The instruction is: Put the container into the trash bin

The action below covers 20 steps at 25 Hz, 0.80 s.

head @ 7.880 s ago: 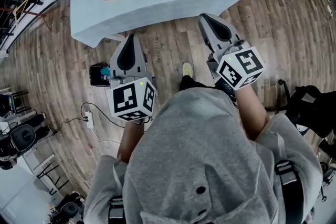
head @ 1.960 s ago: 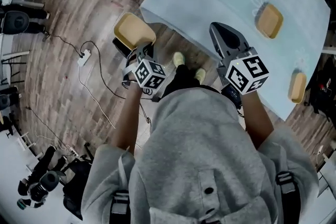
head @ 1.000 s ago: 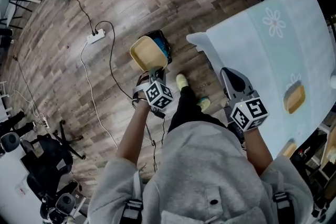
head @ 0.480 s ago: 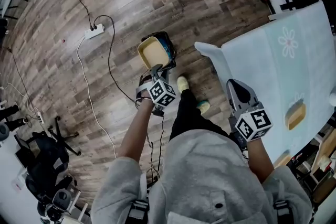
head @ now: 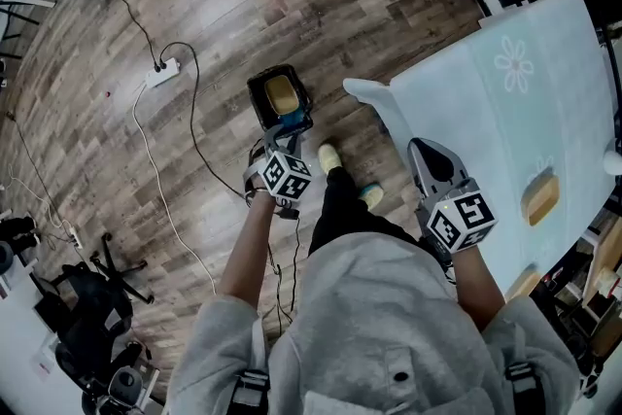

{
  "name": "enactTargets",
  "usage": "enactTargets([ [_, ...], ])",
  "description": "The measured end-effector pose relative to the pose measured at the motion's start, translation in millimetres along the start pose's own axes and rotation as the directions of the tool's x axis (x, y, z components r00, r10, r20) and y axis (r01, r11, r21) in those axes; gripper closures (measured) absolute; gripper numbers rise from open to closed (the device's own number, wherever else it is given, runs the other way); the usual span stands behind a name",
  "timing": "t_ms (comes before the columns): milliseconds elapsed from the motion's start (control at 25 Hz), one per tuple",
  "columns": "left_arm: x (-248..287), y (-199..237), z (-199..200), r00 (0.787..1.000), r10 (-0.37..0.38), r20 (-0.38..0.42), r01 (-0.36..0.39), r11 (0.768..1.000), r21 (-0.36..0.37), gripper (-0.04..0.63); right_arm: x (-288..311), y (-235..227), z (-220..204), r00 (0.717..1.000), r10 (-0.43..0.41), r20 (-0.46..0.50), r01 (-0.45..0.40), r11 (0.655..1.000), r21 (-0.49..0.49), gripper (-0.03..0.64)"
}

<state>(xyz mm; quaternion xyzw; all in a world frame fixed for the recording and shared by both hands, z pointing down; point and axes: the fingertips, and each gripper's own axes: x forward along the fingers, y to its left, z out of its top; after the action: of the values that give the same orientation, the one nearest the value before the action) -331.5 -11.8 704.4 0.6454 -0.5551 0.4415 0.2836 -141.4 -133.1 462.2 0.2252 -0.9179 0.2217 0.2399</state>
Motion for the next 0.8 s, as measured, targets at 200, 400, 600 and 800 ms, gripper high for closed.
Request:
enactTargets([
  [200,-18,1,21,0.998,0.004,0.055,-0.001,0.999,-0.045,0.46,-14,-2,6,0.999,-0.01,0.034,0.01,1.0,-0.003,0.592],
  [400,-44,-11,62,0.988,-0.007,0.152,0.021,0.996,-0.092,0.499,-42,-13,11,0.995,-0.043,0.087,0.043,0.999,0.001,0.591],
  [600,-73,-34,112,0.97,-0.018,0.243,0.022,1.0,-0.013,0.558,-83,-30,18,0.981,-0.104,0.164,0.103,0.995,0.013,0.592],
  [800,-95,-94,172,0.935,-0.143,0.325,0.123,0.989,0.082,0.575,-149,-61,11,0.943,-0.23,0.241,0.219,0.973,0.074,0.592],
])
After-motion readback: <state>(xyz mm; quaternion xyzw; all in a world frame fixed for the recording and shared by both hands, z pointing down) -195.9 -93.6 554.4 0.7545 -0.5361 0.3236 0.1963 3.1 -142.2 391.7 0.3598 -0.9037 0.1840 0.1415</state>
